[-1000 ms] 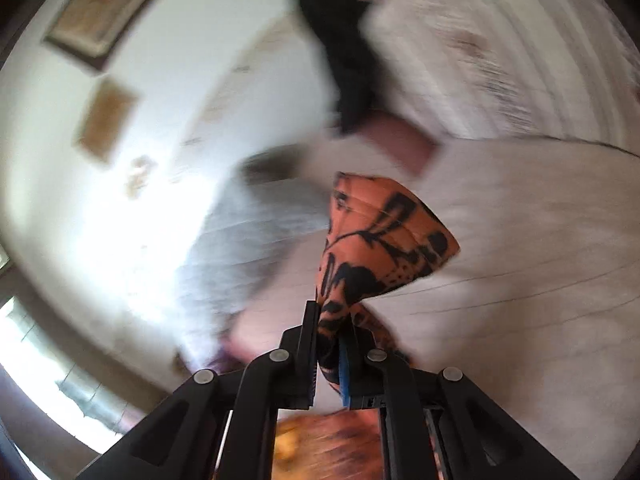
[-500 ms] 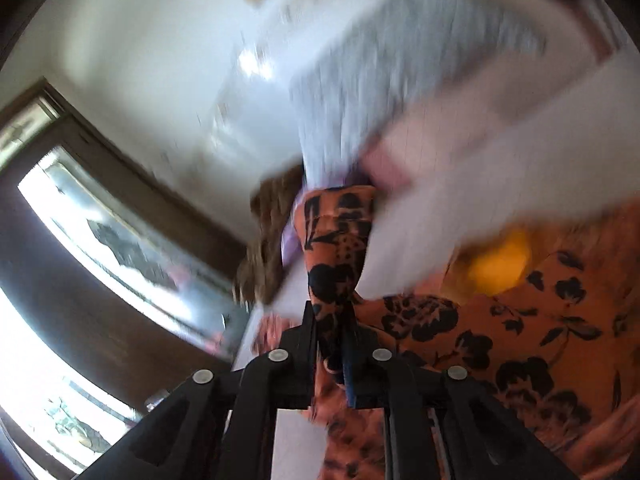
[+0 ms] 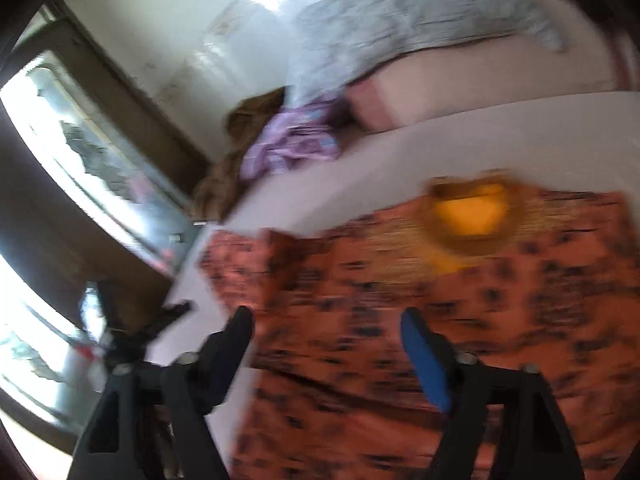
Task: Fold small clothes
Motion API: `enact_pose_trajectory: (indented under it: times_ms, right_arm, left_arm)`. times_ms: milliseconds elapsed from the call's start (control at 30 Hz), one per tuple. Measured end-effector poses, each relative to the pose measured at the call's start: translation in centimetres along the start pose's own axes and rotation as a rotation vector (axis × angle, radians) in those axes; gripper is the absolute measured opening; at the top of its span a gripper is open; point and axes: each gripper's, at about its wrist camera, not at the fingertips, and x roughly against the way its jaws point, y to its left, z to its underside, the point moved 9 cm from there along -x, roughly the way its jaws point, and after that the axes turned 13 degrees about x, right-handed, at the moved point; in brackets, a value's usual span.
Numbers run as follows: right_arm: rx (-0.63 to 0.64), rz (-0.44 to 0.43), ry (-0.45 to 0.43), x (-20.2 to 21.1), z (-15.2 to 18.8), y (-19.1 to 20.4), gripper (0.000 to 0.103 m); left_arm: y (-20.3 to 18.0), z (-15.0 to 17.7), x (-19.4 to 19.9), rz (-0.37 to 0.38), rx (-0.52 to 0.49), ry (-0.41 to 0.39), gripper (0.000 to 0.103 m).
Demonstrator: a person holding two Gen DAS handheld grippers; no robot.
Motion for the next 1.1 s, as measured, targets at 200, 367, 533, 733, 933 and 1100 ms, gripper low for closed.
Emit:
enact_pose_trajectory:
  times_ms: [200, 367, 533, 733, 933, 1100]
  right_arm:
    - [-0.052, 0.141, 0.136, -0.4, 4.6, -8.7, 0.056]
    - [0.014, 0.159, 0.198, -1.9, 8.3, -11.0, 0.054]
    - [0.015, 0.084, 0.11, -0.3, 5.4, -9.9, 0.055]
    - [0.047, 0.086, 0.078, 0.7, 3.8, -10.1, 0.055]
    - [-0.046, 0.047, 0.036, 1.4, 2.6, -10.9, 0.055]
    - [-0.052, 0.074, 0.055, 0.4, 2.5, -11.5, 0.055]
  left_arm:
    - [2.4, -0.2, -2.6, -0.038, 0.106, 0.075, 0.103]
    - [5.4, -1.0, -6.5, -0.041, 0.216, 0.143, 0.103]
    - [7.2, -4.0, -8.9, -0.014, 0.338, 0.126, 0.103]
    - [7.3, -8.7, -14.0, 0.047, 0.369, 0.157, 0.089]
    - [7.8, -12.4, -18.9, 0.038, 0.421, 0.193, 0.059]
    - [5.6, -13.7, -20.7, 0.007, 0.302, 0.166, 0.055]
